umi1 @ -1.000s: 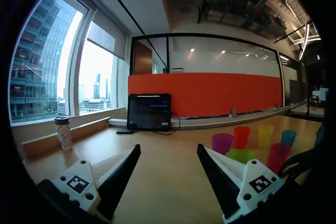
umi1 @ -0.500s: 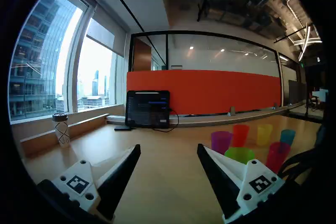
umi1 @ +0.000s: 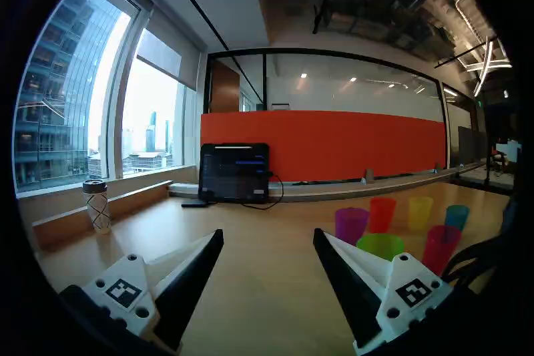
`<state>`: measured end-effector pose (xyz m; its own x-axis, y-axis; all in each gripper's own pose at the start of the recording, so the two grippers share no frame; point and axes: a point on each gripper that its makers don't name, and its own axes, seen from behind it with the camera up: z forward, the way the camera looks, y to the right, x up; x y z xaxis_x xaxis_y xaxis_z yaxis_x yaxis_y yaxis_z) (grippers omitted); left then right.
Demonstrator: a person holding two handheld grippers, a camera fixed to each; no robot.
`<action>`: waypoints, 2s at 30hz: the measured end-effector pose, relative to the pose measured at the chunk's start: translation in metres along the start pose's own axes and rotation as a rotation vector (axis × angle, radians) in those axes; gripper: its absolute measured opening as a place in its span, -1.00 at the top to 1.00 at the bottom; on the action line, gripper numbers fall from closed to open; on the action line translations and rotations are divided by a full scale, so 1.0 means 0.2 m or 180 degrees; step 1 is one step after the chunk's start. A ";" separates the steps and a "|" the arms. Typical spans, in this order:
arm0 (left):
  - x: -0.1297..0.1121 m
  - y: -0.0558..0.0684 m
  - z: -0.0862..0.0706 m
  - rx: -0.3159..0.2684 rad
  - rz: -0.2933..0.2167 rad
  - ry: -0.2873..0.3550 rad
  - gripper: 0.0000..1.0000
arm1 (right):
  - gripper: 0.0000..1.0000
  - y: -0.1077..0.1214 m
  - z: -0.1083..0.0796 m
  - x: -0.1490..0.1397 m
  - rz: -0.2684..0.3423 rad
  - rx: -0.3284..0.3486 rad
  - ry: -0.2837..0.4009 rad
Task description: Pour water
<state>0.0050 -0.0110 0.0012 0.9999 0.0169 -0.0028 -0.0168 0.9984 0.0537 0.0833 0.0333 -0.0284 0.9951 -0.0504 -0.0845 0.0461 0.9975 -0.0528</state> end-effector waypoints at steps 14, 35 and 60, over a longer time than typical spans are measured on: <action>0.00 0.00 0.00 0.0000 0.0002 -0.0001 -1.00 | -1.00 -0.09 0.08 -0.13 -0.0019 0.0109 0.0036; 0.00 0.00 0.00 0.0001 0.0001 0.0000 -1.00 | -0.99 -0.19 0.10 -0.34 0.0087 0.0140 -0.0118; 0.00 -0.01 0.00 0.0001 0.0002 -0.0001 -1.00 | -1.00 -0.18 0.10 -0.41 0.0148 0.0119 -0.0269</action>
<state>0.0046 -0.0121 0.0008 0.9998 0.0174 -0.0025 -0.0172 0.9984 0.0539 0.0009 0.0033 0.0004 1.0000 -0.0012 -0.0018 0.0012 0.9999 -0.0134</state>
